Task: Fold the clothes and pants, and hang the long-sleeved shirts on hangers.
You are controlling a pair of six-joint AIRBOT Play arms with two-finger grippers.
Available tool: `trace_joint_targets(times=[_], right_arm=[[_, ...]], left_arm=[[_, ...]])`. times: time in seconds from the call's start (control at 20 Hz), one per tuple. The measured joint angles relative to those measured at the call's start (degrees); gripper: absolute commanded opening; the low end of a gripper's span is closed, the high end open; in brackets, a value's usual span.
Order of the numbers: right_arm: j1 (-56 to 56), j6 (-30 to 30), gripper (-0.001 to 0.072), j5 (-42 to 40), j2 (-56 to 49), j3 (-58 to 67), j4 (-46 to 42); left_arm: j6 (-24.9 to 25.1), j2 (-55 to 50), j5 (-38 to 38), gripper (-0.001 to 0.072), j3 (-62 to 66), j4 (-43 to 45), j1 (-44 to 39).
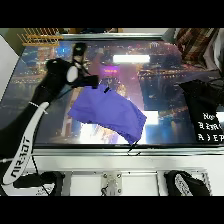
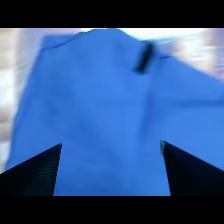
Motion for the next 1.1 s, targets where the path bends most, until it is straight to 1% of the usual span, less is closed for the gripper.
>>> trace_joint_targets(times=[0.2,0.3,0.4,0.55,0.75,0.8,0.85,0.9,1.05,1.1], right_arm=[[-0.1,0.1,0.0020,0.5,-0.1,0.0,0.0],[-0.1,0.2,0.0020,1.0,-0.2,0.0,0.1],[-0.1,0.3,0.0020,1.6,-0.2,0.0,0.1],[-0.1,0.4,0.0020,2.1,-0.2,0.0,0.1],[-0.1,0.5,0.0019,2.4,-0.2,0.0,0.1],[-0.1,0.5,0.0020,2.6,-0.3,-0.1,0.1],[-0.1,0.5,0.0020,2.6,-0.5,-0.1,0.1],[-0.1,0.5,0.0020,2.9,-1.0,-0.1,0.1],[-0.1,1.6,0.0020,3.5,-3.5,-0.8,-1.4],[-0.1,2.3,0.0104,3.5,-4.9,-1.3,-2.7]], left_arm=[[8.2,-2.6,-1.5,0.0672,-8.3,-12.3,17.2],[12.3,-4.1,-1.7,0.0672,-12.6,-18.3,23.6],[16.4,-5.6,-1.7,0.0672,-16.3,-24.2,28.2],[21.3,-7.4,-1.3,0.0672,-20.4,-31.1,31.2],[24.1,-8.9,1.0,0.0671,-22.6,-35.2,30.4],[24.4,-9.0,1.7,0.0604,-22.8,-35.8,29.7],[24.6,-9.1,2.4,0.0272,-23.0,-36.0,29.1],[24.6,-9.2,3.0,0.0016,-23.1,-36.3,28.5],[24.4,-9.1,4.1,0.0008,-23.2,-36.9,27.5],[24.3,-8.8,4.3,0.0008,-23.2,-36.9,27.4]])
